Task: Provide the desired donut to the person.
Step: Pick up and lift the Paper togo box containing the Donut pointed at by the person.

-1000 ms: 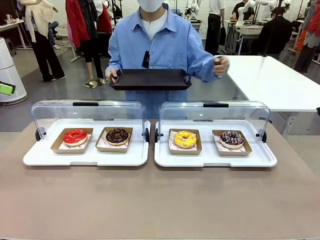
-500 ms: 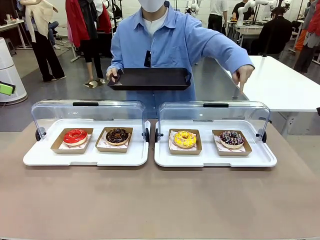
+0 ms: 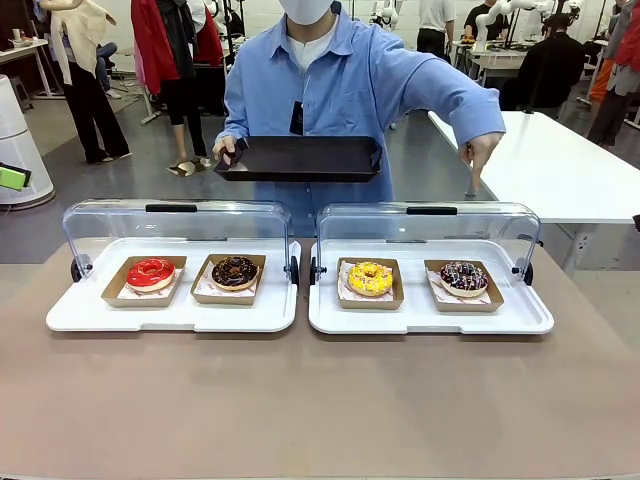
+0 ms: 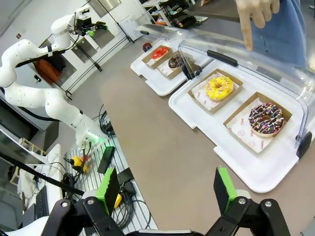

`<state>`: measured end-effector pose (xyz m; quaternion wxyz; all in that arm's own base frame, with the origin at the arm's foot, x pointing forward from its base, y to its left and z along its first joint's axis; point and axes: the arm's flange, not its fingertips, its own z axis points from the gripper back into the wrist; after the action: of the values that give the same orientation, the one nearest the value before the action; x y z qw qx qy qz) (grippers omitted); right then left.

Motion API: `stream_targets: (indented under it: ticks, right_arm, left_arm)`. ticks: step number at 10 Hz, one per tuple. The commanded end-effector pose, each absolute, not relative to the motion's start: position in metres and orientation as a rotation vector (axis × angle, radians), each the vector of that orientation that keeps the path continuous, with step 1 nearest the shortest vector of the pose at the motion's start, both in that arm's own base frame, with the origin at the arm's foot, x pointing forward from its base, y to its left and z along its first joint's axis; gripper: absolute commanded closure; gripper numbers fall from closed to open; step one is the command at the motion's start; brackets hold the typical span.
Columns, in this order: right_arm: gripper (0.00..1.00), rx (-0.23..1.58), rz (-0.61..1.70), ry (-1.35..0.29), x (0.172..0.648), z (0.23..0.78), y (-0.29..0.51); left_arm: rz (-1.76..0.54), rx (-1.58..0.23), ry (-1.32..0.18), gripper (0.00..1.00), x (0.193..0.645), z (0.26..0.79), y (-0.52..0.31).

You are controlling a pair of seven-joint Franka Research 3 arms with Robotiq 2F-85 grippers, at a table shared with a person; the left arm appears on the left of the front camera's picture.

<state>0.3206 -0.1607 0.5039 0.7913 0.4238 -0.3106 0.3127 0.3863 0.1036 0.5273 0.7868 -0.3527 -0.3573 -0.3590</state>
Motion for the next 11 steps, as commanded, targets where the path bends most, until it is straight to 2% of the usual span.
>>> stream_targets:
  ticks: [1, 10, 11]
  right_arm:
    - [0.0, 0.922, 0.655, -0.659, 0.321, 0.506, -0.16]
    - [0.0, 0.912, 0.673, -0.668, 0.321, 0.504, -0.161]
    - [0.0, 0.833, 0.776, -0.541, 0.332, 0.525, -0.142]
  left_arm:
    - [-0.755, -0.764, -0.763, 0.0, 0.387, 0.53, 0.103]
    - [-0.755, -0.764, -0.763, 0.0, 0.387, 0.53, 0.103]
    - [-0.755, -0.764, -0.763, 0.0, 0.387, 0.53, 0.103]
